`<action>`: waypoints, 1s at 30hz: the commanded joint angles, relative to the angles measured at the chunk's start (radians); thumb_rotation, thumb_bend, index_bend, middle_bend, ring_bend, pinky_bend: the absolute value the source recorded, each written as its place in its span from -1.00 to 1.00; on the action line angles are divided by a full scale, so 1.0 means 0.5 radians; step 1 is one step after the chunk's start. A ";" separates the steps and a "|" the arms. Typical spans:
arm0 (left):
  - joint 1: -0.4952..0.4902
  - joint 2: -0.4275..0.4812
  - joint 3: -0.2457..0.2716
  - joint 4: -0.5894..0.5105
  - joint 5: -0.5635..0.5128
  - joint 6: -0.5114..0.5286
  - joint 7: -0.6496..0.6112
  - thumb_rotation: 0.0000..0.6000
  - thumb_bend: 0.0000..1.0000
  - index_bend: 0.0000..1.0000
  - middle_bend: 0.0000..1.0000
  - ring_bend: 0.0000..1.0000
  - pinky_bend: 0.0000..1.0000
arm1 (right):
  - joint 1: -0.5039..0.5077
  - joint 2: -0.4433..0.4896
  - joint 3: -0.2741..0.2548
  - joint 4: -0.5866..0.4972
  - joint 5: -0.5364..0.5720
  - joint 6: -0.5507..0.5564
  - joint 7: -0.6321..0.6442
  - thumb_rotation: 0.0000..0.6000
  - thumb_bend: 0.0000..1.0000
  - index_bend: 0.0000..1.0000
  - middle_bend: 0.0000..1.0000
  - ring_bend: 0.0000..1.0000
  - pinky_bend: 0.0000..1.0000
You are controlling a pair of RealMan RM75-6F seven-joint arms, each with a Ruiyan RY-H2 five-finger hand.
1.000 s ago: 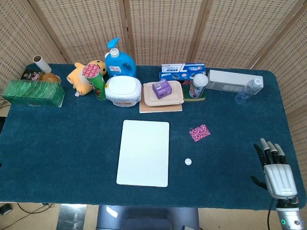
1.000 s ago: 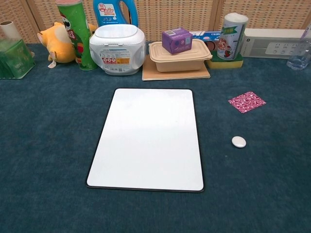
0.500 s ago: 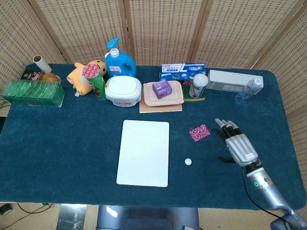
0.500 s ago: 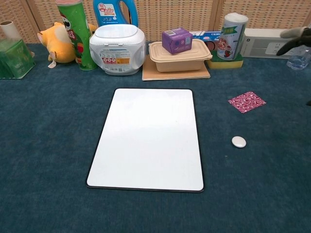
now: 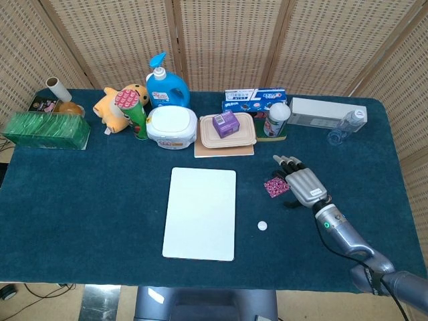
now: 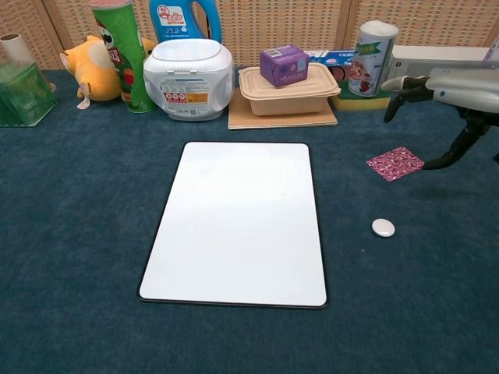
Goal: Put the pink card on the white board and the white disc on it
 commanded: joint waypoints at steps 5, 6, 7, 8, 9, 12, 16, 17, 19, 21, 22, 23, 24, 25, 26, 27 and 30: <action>-0.025 -0.003 -0.010 -0.003 -0.029 -0.037 0.038 1.00 -0.80 -1.00 -1.00 -1.00 -1.00 | 0.124 -0.162 -0.090 0.337 0.002 -0.137 0.165 1.00 -0.55 -0.48 -0.98 -1.00 -1.00; -0.028 -0.005 -0.011 -0.005 -0.033 -0.041 0.047 1.00 -0.80 -1.00 -1.00 -1.00 -1.00 | 0.132 -0.172 -0.100 0.365 -0.001 -0.144 0.185 1.00 -0.55 -0.48 -0.98 -1.00 -1.00; -0.031 -0.006 -0.012 -0.008 -0.036 -0.044 0.056 1.00 -0.80 -1.00 -1.00 -1.00 -1.00 | 0.138 -0.180 -0.109 0.391 -0.005 -0.149 0.205 1.00 -0.55 -0.48 -0.97 -1.00 -1.00; -0.033 -0.007 -0.012 -0.011 -0.039 -0.046 0.064 1.00 -0.80 -1.00 -1.00 -1.00 -1.00 | 0.144 -0.188 -0.118 0.412 -0.011 -0.148 0.225 1.00 -0.55 -0.47 -0.97 -1.00 -1.00; -0.035 -0.009 -0.013 -0.016 -0.042 -0.048 0.075 1.00 -0.80 -1.00 -1.00 -1.00 -1.00 | 0.150 -0.197 -0.131 0.436 -0.021 -0.145 0.249 1.00 -0.55 -0.47 -0.97 -1.00 -1.00; -0.039 -0.017 -0.014 -0.026 -0.052 -0.046 0.105 1.00 -0.80 -1.00 -1.00 -1.00 -1.00 | 0.164 -0.214 -0.154 0.486 -0.040 -0.133 0.300 1.00 -0.55 -0.45 -0.96 -1.00 -1.00; -0.044 -0.024 -0.012 -0.037 -0.056 -0.049 0.138 1.00 -0.80 -1.00 -1.00 -1.00 -1.00 | 0.182 -0.224 -0.175 0.517 -0.059 -0.115 0.360 1.00 -0.55 -0.45 -0.96 -1.00 -1.00; -0.045 -0.025 -0.011 -0.040 -0.057 -0.049 0.145 1.00 -0.80 -1.00 -1.00 -1.00 -1.00 | 0.186 -0.227 -0.181 0.524 -0.064 -0.110 0.368 1.00 -0.55 -0.45 -0.96 -1.00 -1.00; -0.046 -0.027 -0.010 -0.044 -0.059 -0.050 0.156 1.00 -0.80 -1.00 -1.00 -1.00 -1.00 | 0.198 -0.233 -0.188 0.542 -0.066 -0.112 0.378 1.00 -0.55 -0.45 -0.96 -1.00 -1.00; -0.047 -0.028 -0.009 -0.046 -0.060 -0.051 0.161 1.00 -0.80 -1.00 -1.00 -1.00 -1.00 | 0.208 -0.238 -0.191 0.553 -0.060 -0.122 0.386 1.00 -0.55 -0.45 -0.96 -1.00 -1.00; -0.047 -0.028 -0.009 -0.047 -0.060 -0.052 0.163 1.00 -0.80 -1.00 -1.00 -1.00 -1.00 | 0.213 -0.242 -0.192 0.559 -0.056 -0.128 0.391 1.00 -0.55 -0.45 -0.96 -1.00 -1.00; -0.048 -0.028 -0.009 -0.048 -0.060 -0.052 0.164 1.00 -0.80 -1.00 -1.00 -1.00 -1.00 | 0.218 -0.247 -0.192 0.567 -0.050 -0.133 0.393 1.00 -0.55 -0.45 -0.96 -1.00 -1.00; -0.047 -0.028 -0.009 -0.048 -0.060 -0.051 0.163 1.00 -0.80 -1.00 -1.00 -1.00 -1.00 | 0.225 -0.254 -0.192 0.577 -0.043 -0.143 0.393 1.00 -0.55 -0.45 -0.96 -1.00 -1.00; -0.046 -0.027 -0.009 -0.047 -0.061 -0.050 0.160 1.00 -0.80 -1.00 -1.00 -1.00 -1.00 | 0.233 -0.264 -0.192 0.587 -0.033 -0.160 0.393 1.00 -0.54 -0.45 -0.96 -1.00 -1.00; -0.045 -0.027 -0.009 -0.046 -0.061 -0.049 0.157 1.00 -0.80 -1.00 -1.00 -1.00 -1.00 | 0.242 -0.275 -0.192 0.601 -0.023 -0.175 0.390 1.00 -0.54 -0.45 -0.96 -1.00 -1.00; -0.045 -0.027 -0.009 -0.045 -0.061 -0.049 0.155 1.00 -0.80 -1.00 -1.00 -1.00 -1.00 | 0.245 -0.279 -0.192 0.606 -0.019 -0.179 0.389 1.00 -0.54 -0.45 -0.96 -1.00 -1.00; -0.043 -0.024 -0.010 -0.041 -0.062 -0.050 0.142 1.00 -0.80 -1.00 -1.00 -1.00 -1.00 | 0.255 -0.301 -0.189 0.630 0.003 -0.192 0.386 1.00 -0.54 -0.44 -0.96 -1.00 -1.00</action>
